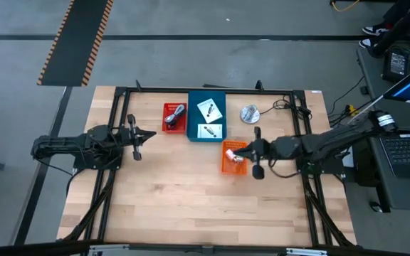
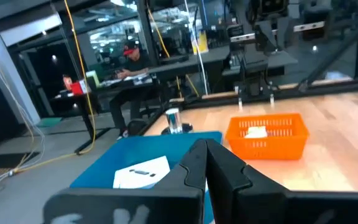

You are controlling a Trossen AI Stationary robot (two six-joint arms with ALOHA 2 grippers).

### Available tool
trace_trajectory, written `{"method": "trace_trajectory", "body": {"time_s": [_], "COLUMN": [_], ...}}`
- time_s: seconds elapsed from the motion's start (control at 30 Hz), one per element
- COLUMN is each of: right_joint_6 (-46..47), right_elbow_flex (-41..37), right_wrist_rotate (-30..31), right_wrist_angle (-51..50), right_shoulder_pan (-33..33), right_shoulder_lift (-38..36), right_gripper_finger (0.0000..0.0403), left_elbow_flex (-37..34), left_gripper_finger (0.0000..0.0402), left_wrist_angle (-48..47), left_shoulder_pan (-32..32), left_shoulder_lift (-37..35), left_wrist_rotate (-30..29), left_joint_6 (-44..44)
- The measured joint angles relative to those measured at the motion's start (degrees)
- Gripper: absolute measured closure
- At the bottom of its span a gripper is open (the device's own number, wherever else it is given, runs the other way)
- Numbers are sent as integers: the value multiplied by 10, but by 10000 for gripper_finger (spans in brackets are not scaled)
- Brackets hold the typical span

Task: Pick and place items into bin
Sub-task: Return to Home Position

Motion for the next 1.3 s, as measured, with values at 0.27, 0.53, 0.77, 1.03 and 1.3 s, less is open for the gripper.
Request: {"method": "trace_trajectory", "body": {"time_s": [0.27,0.53,0.77,1.03,1.3], "right_joint_6": [-56,-62,-91,-92,-88], "right_elbow_flex": [-1,-14,-135,-234,-266], "right_wrist_rotate": [-32,-35,-52,-64,-122], "right_wrist_angle": [-72,-152,-88,-88,-138], "right_shoulder_pan": [-41,-49,-59,-88,-96], "right_shoulder_lift": [-113,-209,-289,-466,-591], "right_gripper_finger": [403,403,403,403,403], "left_elbow_flex": [0,-27,-27,-27,-27], "left_gripper_finger": [400,400,398,398,398], "left_wrist_angle": [-28,28,28,28,28], "left_shoulder_pan": [2,2,2,2,2], "left_shoulder_lift": [-8,-5,-2,-2,-2], "left_wrist_rotate": [-11,19,17,17,17], "left_joint_6": [-12,-11,-28,-54,-52]}}
